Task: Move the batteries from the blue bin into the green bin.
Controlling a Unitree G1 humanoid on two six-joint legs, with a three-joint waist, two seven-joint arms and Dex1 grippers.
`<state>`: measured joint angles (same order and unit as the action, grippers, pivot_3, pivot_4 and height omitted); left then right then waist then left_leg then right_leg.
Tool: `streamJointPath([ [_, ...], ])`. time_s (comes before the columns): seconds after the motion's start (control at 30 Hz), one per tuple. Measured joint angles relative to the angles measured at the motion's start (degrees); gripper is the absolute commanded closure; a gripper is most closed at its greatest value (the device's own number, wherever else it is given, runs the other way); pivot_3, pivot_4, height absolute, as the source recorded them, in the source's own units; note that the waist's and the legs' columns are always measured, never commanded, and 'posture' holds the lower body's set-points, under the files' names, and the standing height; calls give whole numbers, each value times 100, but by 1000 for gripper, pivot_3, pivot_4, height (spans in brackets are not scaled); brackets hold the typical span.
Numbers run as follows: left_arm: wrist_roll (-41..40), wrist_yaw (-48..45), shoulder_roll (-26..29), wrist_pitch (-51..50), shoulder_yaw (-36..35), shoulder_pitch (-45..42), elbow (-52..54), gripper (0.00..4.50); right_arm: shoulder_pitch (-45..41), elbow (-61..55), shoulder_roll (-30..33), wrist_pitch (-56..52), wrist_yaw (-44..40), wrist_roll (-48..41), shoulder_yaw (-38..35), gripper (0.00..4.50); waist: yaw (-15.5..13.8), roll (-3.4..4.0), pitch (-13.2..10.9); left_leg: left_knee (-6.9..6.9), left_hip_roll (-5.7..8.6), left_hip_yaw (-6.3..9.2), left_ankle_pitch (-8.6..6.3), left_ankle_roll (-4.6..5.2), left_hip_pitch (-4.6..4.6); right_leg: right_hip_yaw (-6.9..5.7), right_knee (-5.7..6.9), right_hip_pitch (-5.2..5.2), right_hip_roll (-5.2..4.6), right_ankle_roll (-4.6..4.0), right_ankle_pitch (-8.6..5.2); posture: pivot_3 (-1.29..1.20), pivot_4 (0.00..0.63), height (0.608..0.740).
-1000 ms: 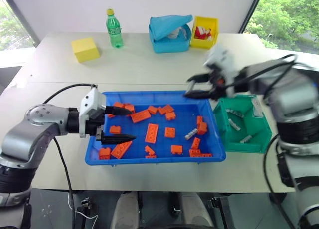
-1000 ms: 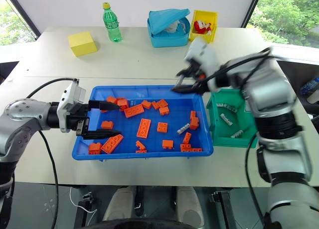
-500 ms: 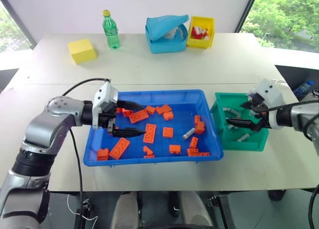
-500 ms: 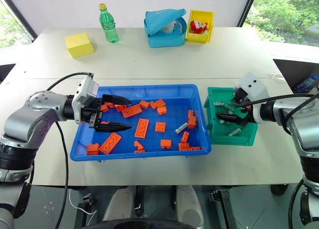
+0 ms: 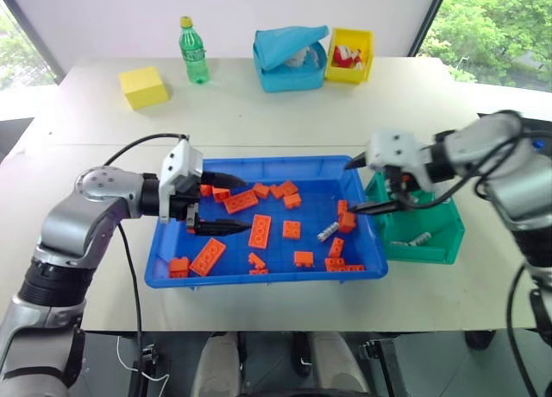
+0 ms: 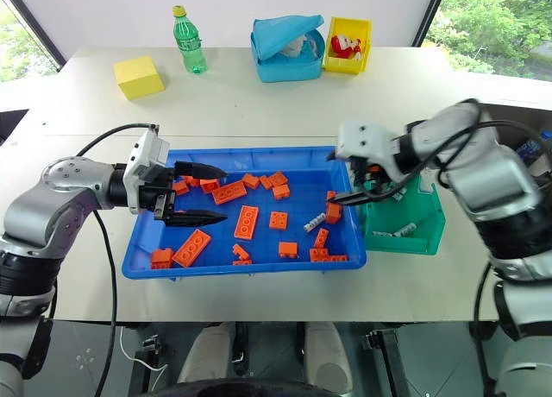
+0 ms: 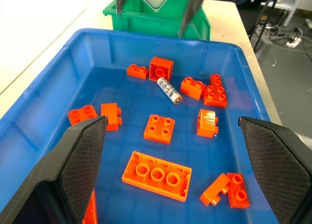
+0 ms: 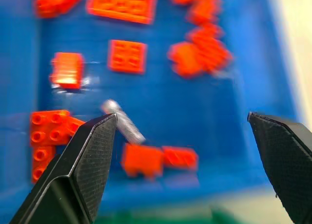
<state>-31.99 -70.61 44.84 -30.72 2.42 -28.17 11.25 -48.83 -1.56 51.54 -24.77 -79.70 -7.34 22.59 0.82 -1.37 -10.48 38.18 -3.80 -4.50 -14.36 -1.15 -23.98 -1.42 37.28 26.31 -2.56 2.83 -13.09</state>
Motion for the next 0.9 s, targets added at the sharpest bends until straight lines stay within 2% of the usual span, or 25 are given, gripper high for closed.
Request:
streamJointPath([
  [0.13, -76, 212, 54, -139, -196, 204, 233, 0, -238, 750, -509, 508, -183, 522, 472, 82, -12, 0, 0, 1, 0, 0, 0, 0, -2, -2, 0, 0, -1, 0, 0, 0, 150, 736],
  [0.3, -146, 493, 78, -275, -399, 543, 577, 0, -284, 1109, -878, 1033, -389, 967, 872, 82, -19, 0, 0, 3, 0, -1, 1, -1, -3, -5, 1, 0, -3, 0, 0, 0, 150, 736],
  [0.53, -254, 669, 237, -383, -622, 739, 737, 0, -284, 1358, -981, 1469, -674, 1196, 909, 82, -16, 0, 0, 3, 0, 0, 1, -1, -1, -7, 5, -1, -3, 0, 0, 0, 150, 736],
  [0.77, -315, 707, 237, -394, -625, 708, 735, 0, -206, 1715, -1238, 2033, -504, 1594, 955, 82, -10, 0, 0, 3, 0, -1, 1, -1, 1, -7, 6, -2, -2, -1, 0, 0, 150, 736],
  [0.87, -315, 697, 236, -393, -593, 597, 703, 0, -205, 1849, -1316, 2250, -350, 1679, 923, 920, -11, -8, 5, 2, 0, 0, 1, -2, 31, -8, 3, -37, -2, -1, 0, 0, 150, 736],
  [0.9, -313, 690, 236, -391, -586, 541, 677, 0, -186, 1888, -1347, 2305, -301, 1722, 910, 1434, -11, -8, 5, 0, -1, -1, 1, -1, 52, -8, -3, -60, -3, -1, -1, 0, 150, 736],
])
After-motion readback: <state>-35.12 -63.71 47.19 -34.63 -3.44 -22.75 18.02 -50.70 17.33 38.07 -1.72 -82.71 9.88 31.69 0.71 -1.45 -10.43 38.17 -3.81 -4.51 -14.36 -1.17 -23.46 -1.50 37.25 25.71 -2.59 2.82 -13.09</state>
